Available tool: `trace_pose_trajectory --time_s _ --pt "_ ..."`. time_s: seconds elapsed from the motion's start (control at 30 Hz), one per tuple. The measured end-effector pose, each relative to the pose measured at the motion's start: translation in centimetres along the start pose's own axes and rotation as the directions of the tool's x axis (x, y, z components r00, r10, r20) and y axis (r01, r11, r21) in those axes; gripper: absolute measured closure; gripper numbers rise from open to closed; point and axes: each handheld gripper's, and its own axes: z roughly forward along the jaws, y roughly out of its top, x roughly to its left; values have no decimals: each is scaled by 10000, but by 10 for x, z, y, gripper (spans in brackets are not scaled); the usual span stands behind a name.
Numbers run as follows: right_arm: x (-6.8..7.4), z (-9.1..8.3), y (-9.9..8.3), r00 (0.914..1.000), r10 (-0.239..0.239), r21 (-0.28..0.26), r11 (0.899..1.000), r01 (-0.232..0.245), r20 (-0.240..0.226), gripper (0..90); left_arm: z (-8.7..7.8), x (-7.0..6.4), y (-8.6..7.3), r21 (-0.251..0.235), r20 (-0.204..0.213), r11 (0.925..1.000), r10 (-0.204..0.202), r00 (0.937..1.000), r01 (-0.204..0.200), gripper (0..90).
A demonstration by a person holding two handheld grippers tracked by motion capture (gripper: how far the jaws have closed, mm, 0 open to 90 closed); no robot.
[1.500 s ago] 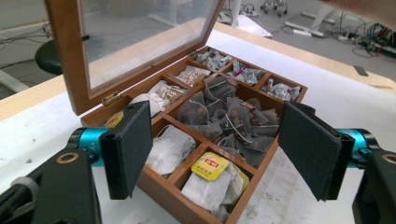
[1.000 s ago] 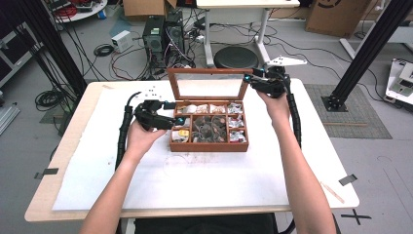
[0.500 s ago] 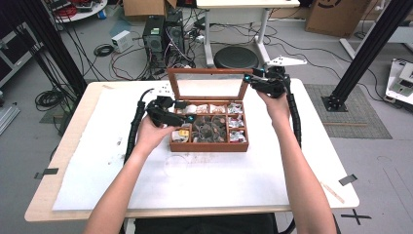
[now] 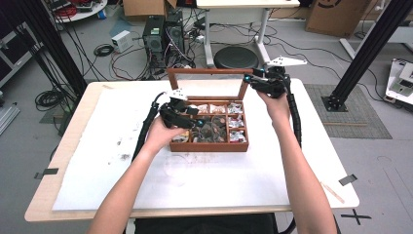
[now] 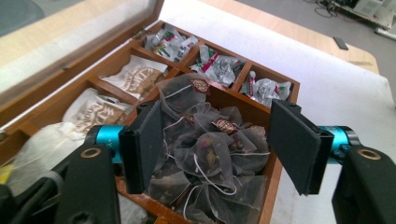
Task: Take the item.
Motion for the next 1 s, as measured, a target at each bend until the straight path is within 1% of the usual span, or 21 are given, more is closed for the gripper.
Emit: trace_pose_trajectory --time_s 0.1,0.17,0.2,0.23,0.27,0.33,0.37,0.43,0.5,0.67,0.7,0.77,0.8,0.9,0.93,0.97,1.0 --pt "0 0 0 10000 27 -19 10000 -27 -11 549 5 1 0 154 25 9999 -57 10000 57 402" --pt "0 0 0 10000 16 -19 10000 -16 -16 549 12 2 -2 426 6 9990 -165 9999 164 423" --pt "0 0 0 10000 16 -19 10000 -16 -16 549 12 2 -2 426 6 9990 -165 9999 164 432" --pt "0 0 0 10000 12 -14 10000 -12 -6 549 16 4 -3 578 -39 9980 -272 9996 274 442" --pt "0 0 0 10000 11 -16 10000 -11 -16 549 16 4 -3 578 -39 9980 -272 9996 274 454" --pt "0 0 0 10000 20 -22 10000 -20 -11 549 20 7 -4 861 -86 9952 -469 9989 475 479" --pt "0 0 0 10000 22 -25 10000 -22 -8 549 21 7 -5 958 -114 9942 -489 9987 498 492" --pt "0 0 0 10000 19 -29 10000 -19 -9 549 22 8 -5 1005 -113 9935 -524 9986 533 515" --pt "0 0 0 10000 28 -38 10000 -28 -16 549 25 9 -7 1127 -48 9914 -666 9978 667 529" --pt "-1 1 -1 10000 45 -54 10000 -45 -35 549 30 9 -7 1262 25 9896 -693 9976 684 594" --pt "-1 0 -1 10000 23 -38 10000 -23 -25 549 31 9 -6 1298 51 9891 -702 9975 689 594" --pt "-1 0 -1 10000 38 -25 10000 -38 -34 549 33 8 -6 1394 67 9876 -745 9972 729 637" --pt "-1 0 -1 10000 46 -38 10000 -47 -39 549 35 8 -7 1478 108 9856 -848 9963 823 658" --pt "-1 0 -1 10000 21 -50 10000 -21 -27 549 36 9 -7 1554 125 9840 -905 9958 875 728" --pt "-1 0 -1 10000 21 -50 10000 -21 -27 549 36 9 -7 1558 140 9839 -903 9958 871 728" --pt "-1 0 -1 10000 8 -47 10000 -9 -29 549 35 9 -6 1517 153 9844 -927 9956 894 747" --pt "-1 0 -1 10000 5 -56 10000 -5 -34 549 34 8 -6 1466 238 9857 -878 9959 834 807"
